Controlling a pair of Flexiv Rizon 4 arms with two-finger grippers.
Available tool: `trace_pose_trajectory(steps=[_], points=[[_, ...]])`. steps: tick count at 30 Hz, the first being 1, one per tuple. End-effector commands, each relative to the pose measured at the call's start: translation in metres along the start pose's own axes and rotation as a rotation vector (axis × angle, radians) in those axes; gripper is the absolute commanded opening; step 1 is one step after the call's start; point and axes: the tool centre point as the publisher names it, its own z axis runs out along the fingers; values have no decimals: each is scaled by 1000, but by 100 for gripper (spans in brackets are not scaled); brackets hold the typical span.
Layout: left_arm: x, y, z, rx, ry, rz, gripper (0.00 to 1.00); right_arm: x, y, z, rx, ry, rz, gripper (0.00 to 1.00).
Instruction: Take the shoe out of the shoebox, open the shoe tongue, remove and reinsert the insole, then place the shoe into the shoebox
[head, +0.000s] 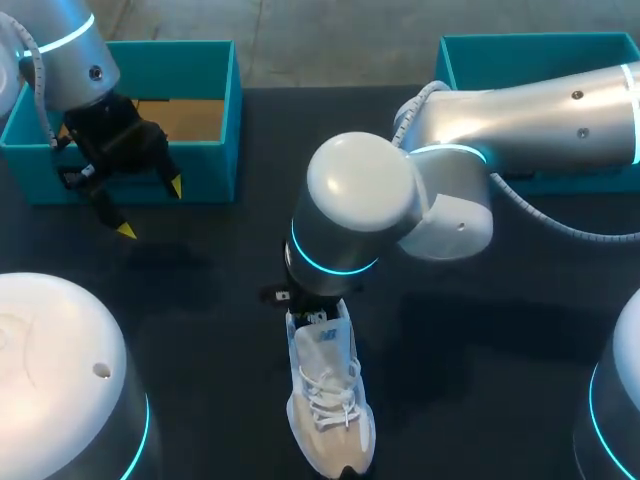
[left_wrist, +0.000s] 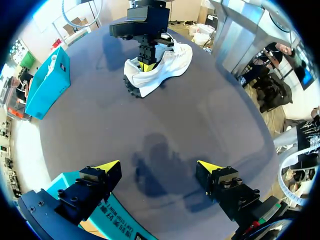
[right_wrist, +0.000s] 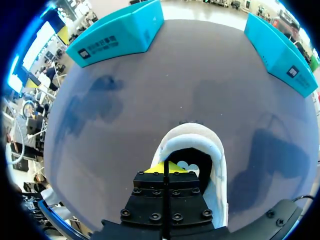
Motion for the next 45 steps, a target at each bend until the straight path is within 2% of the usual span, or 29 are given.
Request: trace_pose_trajectory(steps=[1, 9, 16, 26, 34, 39, 45], points=[[1, 0, 0, -3, 1, -1, 100, 2, -6, -18, -37, -41, 11, 0], [1, 0, 0, -3, 1, -1, 100, -12, -7, -20, -39, -97, 21, 0], [1, 0, 0, -3, 1, -1, 100, -21, -2, -7, -41, -116, 17, 0], [1, 0, 0, -3, 1, -1, 100, -19, -2, 9, -44, -123, 19, 0], [1, 0, 0, -3, 1, -1, 100, -9, -5, -3, -68, -117, 11, 0], [1, 0, 0, -3, 1, -1, 100, -13, -3, 16, -35, -90, 12, 0], [1, 0, 0, -3, 1, -1, 100, -18, -3, 30, -14, -66, 26, 0]])
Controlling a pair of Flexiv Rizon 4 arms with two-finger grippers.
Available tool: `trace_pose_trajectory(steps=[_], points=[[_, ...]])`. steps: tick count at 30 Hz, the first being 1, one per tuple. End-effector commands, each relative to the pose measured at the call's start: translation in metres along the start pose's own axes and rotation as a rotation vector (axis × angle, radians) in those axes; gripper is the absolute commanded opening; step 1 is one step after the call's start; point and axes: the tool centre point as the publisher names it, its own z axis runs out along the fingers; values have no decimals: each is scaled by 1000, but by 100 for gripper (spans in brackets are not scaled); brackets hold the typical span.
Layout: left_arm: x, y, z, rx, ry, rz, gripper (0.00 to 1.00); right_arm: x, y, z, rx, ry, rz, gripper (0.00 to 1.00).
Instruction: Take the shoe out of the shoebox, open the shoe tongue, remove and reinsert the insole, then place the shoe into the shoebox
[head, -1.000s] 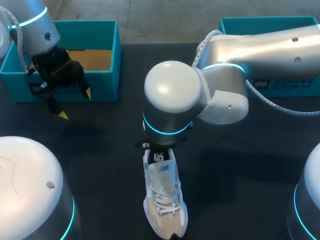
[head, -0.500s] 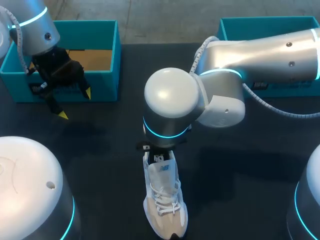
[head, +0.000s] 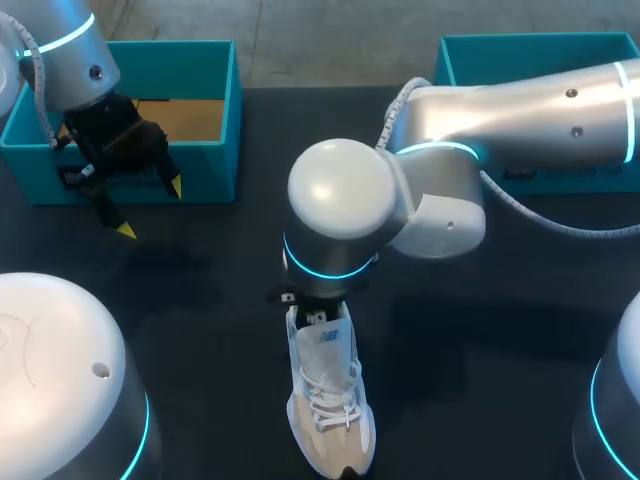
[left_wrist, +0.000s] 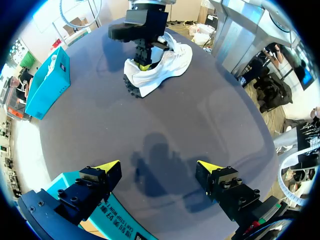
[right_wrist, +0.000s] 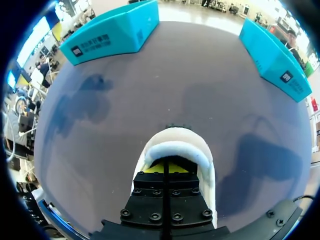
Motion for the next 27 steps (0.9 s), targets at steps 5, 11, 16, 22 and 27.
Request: trace_pose_trajectory(steps=[5, 11, 16, 22, 27], points=[[1, 0, 0, -3, 0, -1, 100, -1, -9, 23, 4, 20, 46, 0], [1, 0, 0, -3, 0, -1, 100, 5, -10, 3, -30, -15, 36, 0], [1, 0, 0, -3, 0, -1, 100, 8, -9, -12, -59, -81, 10, 0], [1, 0, 0, -3, 0, -1, 100, 1, -6, 2, -54, -73, -11, 0], [1, 0, 0, -3, 0, -1, 100, 0, -3, 15, -39, -86, -31, 0]])
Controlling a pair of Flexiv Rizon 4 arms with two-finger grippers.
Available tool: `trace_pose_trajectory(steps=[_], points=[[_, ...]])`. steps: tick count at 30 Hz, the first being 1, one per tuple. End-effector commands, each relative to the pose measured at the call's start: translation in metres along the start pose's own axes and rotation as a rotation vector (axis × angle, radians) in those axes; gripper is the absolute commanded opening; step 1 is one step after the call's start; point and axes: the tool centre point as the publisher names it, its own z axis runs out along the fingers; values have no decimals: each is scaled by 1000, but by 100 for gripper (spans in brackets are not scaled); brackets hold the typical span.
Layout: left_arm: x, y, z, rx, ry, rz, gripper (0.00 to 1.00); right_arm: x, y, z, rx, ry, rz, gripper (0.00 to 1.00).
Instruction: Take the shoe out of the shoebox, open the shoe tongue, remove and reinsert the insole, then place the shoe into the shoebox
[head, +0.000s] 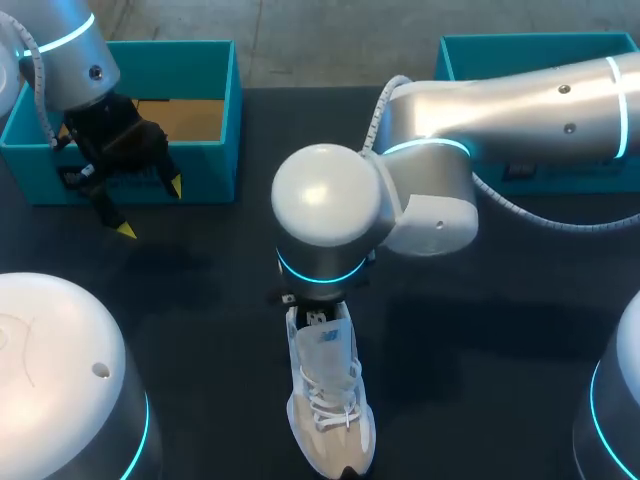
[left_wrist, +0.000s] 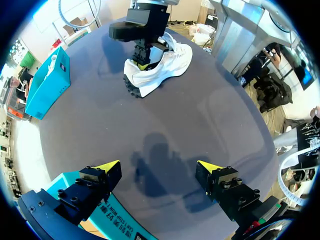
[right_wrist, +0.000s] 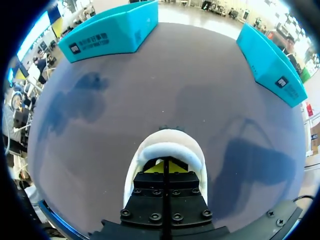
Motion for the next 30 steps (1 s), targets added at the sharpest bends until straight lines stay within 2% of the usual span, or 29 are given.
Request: trace_pose_trajectory(steps=[1, 12, 19, 23, 27, 30], points=[[1, 0, 0, -3, 0, -1, 100, 9, -5, 21, -7, -12, 11, 0], [1, 0, 0, -3, 0, -1, 100, 13, -22, 40, 52, -7, 39, 0], [1, 0, 0, -3, 0, -1, 100, 19, -22, 13, 5, -54, 26, 0], [1, 0, 0, -3, 0, -1, 100, 19, -24, 10, 7, -66, 27, 0], [1, 0, 0, -3, 0, -1, 100, 15, -30, 24, 44, 30, 52, 0], [1, 0, 0, -3, 0, -1, 100, 19, -33, 36, 63, 115, 49, 0]])
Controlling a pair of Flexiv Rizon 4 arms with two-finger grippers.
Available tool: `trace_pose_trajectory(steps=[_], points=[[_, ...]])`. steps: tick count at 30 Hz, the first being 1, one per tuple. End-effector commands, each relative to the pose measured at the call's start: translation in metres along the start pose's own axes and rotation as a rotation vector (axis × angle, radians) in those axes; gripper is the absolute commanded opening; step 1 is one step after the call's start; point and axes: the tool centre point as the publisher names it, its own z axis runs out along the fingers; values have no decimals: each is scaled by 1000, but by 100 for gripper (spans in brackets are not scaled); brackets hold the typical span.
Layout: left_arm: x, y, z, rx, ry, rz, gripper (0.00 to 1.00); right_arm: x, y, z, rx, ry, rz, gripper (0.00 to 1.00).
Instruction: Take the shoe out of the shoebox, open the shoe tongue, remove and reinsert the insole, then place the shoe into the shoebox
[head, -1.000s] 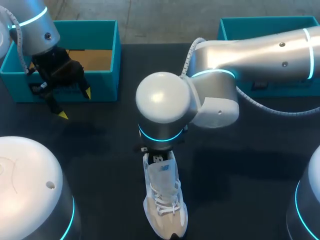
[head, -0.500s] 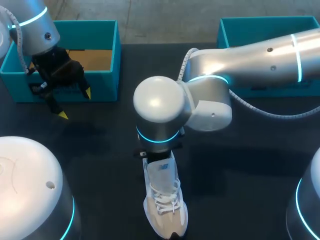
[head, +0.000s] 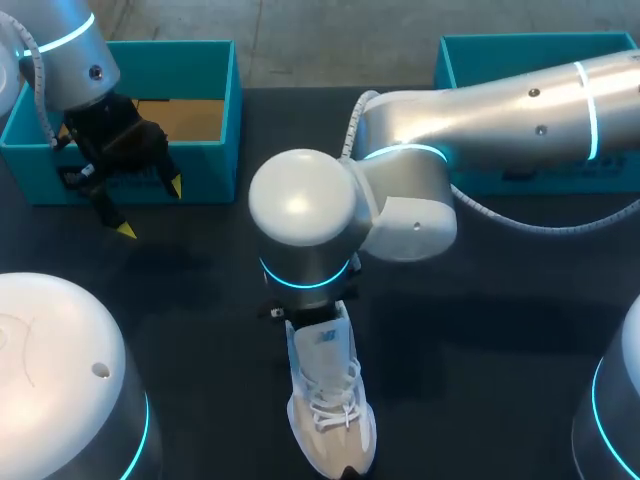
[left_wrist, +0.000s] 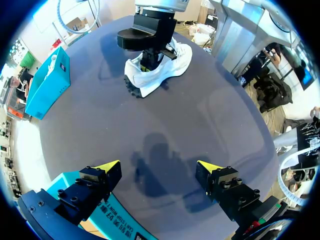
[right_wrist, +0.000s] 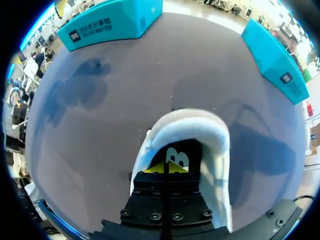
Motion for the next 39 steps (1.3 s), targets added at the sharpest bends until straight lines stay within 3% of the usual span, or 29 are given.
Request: trace_pose_trajectory(steps=[1, 6, 17, 26, 32, 39], points=[[1, 0, 0, -3, 0, 0, 100, 1, -9, 31, -10, 122, 43, 0], [1, 0, 0, -3, 0, 0, 100, 2, -9, 39, 11, 135, 51, 0], [1, 0, 0, -3, 0, 0, 100, -2, -5, 4, -15, 19, 24, 0], [1, 0, 0, -3, 0, 0, 100, -10, 1, 11, -22, 6, 12, 0], [1, 0, 0, -3, 0, 0, 100, -13, 2, 27, 24, 30, 14, 0], [1, 0, 0, -3, 0, 0, 100, -15, 4, -5, -7, 49, 10, 0]])
